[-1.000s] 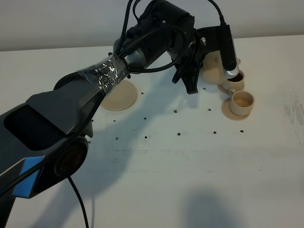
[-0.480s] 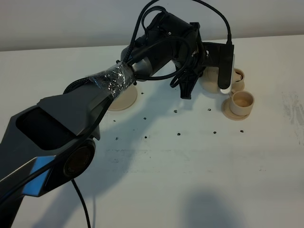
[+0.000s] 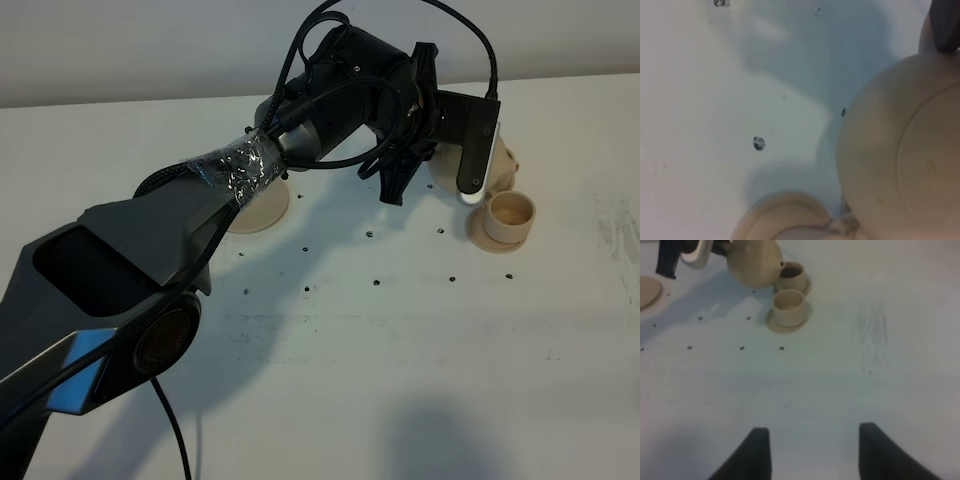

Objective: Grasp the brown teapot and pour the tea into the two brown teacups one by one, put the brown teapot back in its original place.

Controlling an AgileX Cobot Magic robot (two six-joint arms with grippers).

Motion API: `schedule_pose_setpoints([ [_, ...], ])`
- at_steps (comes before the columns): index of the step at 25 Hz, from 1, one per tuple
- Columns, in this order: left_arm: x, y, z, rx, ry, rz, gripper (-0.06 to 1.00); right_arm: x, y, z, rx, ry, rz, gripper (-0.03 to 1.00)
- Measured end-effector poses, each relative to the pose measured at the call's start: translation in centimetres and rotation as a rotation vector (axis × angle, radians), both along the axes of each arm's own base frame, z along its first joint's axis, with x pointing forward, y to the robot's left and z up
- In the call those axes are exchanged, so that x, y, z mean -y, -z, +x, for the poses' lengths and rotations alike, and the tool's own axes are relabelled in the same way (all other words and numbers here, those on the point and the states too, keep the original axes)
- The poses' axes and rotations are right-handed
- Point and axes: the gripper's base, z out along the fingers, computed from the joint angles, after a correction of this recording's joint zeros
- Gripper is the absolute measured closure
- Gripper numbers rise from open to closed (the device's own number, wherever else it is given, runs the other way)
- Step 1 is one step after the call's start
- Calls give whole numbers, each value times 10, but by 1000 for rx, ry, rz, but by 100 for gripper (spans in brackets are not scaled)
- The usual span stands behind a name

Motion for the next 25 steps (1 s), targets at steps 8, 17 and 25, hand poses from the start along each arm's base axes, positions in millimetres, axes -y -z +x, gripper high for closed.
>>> schedule_pose_setpoints([
  [8,0,0,0,38,99,58,85,0,0,0,0,0,0,57],
  [17,0,-1,2,78,154,97,85,0,0,0,0,0,0,57],
  [25,1,-3,4,120,190,100,85,0,0,0,0,0,0,57],
])
